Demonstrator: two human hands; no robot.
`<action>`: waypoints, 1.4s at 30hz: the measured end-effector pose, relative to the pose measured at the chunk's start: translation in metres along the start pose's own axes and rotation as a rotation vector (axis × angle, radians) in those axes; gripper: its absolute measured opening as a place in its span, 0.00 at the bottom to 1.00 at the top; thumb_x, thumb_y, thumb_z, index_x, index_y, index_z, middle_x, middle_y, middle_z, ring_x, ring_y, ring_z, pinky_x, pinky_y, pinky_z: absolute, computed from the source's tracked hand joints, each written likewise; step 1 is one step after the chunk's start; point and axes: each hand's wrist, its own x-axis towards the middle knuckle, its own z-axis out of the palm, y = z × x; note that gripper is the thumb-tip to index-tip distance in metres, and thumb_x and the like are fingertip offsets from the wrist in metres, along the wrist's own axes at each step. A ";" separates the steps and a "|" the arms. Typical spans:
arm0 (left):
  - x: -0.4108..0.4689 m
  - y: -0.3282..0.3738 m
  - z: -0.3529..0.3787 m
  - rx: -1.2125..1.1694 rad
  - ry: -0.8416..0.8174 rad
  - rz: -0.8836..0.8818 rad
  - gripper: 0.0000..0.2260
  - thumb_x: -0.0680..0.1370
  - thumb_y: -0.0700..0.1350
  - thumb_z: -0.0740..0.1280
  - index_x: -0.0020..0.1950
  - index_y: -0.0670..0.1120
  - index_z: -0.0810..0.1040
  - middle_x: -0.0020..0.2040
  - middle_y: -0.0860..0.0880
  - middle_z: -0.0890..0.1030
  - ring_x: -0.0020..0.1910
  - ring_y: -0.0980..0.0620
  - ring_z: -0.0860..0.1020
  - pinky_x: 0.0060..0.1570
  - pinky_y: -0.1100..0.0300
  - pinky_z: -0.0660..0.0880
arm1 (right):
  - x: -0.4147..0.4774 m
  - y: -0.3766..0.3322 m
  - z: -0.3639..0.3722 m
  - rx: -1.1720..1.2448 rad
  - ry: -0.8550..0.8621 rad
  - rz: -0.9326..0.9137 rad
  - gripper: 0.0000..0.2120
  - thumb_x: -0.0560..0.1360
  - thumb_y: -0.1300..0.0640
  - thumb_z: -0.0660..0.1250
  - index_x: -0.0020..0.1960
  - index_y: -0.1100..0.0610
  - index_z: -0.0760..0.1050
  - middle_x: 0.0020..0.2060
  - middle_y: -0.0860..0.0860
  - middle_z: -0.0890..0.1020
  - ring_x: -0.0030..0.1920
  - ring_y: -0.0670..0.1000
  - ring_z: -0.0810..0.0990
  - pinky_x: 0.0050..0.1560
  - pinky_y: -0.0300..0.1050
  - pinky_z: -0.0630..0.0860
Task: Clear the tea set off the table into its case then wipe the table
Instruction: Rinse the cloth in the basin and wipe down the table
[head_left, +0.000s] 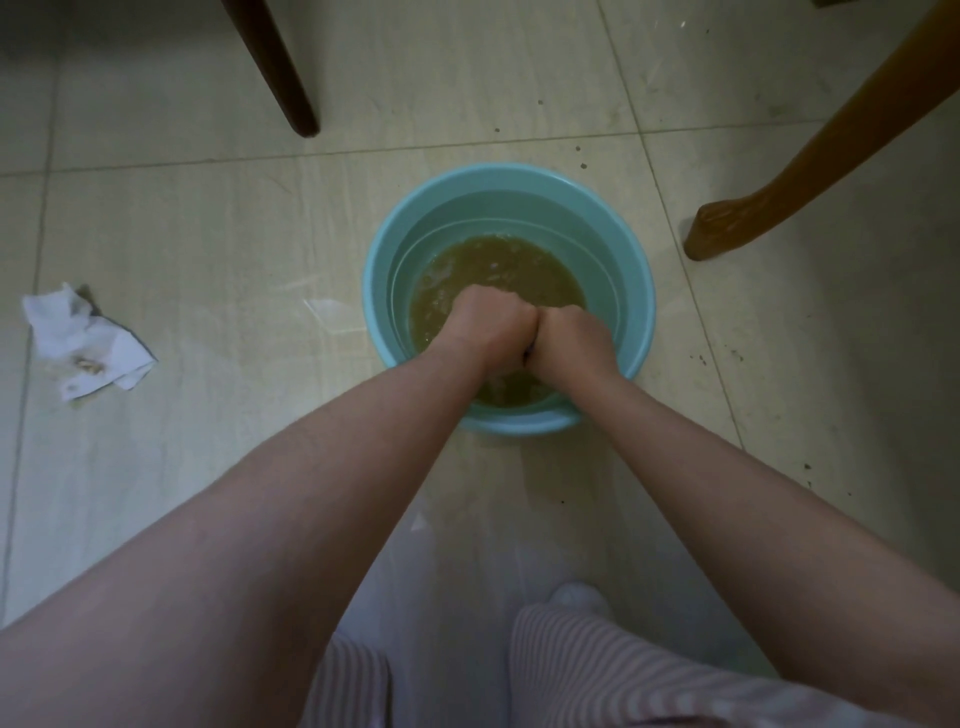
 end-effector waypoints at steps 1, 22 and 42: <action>0.002 0.000 0.000 -0.019 0.001 -0.012 0.07 0.77 0.40 0.60 0.40 0.48 0.71 0.33 0.52 0.71 0.33 0.49 0.72 0.32 0.58 0.69 | 0.000 0.002 0.000 0.016 0.022 -0.002 0.07 0.73 0.57 0.63 0.44 0.56 0.79 0.37 0.55 0.82 0.39 0.58 0.80 0.34 0.44 0.67; -0.031 -0.023 -0.112 -2.348 -0.035 -0.501 0.09 0.82 0.38 0.58 0.53 0.41 0.78 0.44 0.46 0.82 0.41 0.54 0.81 0.45 0.63 0.76 | -0.035 -0.022 -0.150 0.378 0.102 0.097 0.24 0.72 0.61 0.64 0.68 0.50 0.70 0.59 0.53 0.76 0.56 0.56 0.77 0.51 0.47 0.72; -0.185 -0.072 -0.540 -2.200 0.281 -0.629 0.08 0.79 0.41 0.67 0.41 0.48 0.73 0.39 0.49 0.77 0.40 0.51 0.76 0.40 0.59 0.72 | -0.171 -0.121 -0.551 0.907 0.209 0.205 0.35 0.68 0.62 0.72 0.71 0.45 0.67 0.61 0.52 0.77 0.61 0.50 0.76 0.62 0.46 0.73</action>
